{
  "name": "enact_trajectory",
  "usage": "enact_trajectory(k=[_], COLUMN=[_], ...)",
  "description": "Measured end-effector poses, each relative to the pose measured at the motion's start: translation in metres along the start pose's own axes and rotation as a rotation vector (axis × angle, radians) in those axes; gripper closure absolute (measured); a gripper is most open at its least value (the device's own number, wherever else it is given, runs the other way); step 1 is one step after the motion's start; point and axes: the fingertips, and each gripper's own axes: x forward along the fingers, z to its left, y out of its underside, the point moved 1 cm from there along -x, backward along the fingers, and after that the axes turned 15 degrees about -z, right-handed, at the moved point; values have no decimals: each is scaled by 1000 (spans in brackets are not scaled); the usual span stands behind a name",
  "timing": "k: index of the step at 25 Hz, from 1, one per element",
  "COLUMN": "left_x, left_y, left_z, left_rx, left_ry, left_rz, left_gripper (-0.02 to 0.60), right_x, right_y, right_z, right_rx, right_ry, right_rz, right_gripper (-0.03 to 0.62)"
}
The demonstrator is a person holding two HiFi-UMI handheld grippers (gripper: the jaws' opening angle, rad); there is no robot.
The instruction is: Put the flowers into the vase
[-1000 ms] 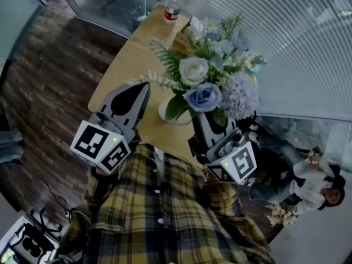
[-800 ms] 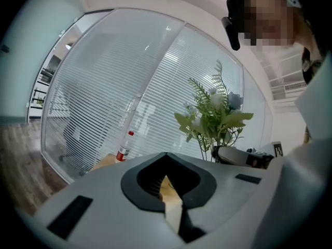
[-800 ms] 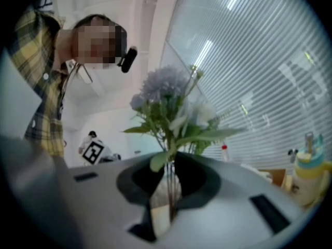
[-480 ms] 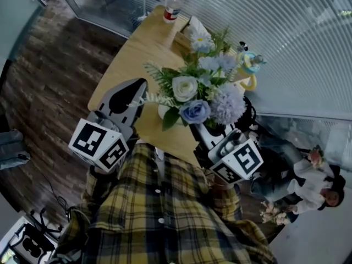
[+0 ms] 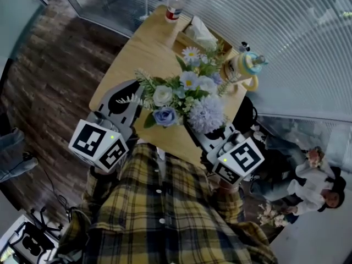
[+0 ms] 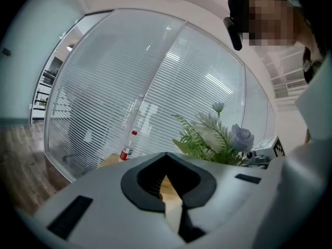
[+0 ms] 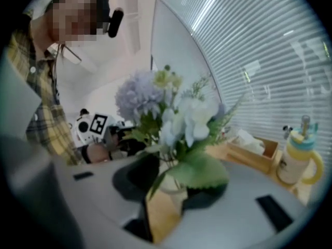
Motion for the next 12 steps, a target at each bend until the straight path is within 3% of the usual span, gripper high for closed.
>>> enact_trajectory(k=[7,12], left_x=[-4,-7], left_y=[0,-2], left_z=[9,13], left_rx=[0,1], left_ry=[-21,-34], left_rz=[-3,-10], left_gripper=[572,572], right_x=[-3,-4], right_y=[13,15], right_z=[3,4], right_rx=[-12,-95], right_ry=[12,35], right_rz=[103,157], right_gripper=[447,420])
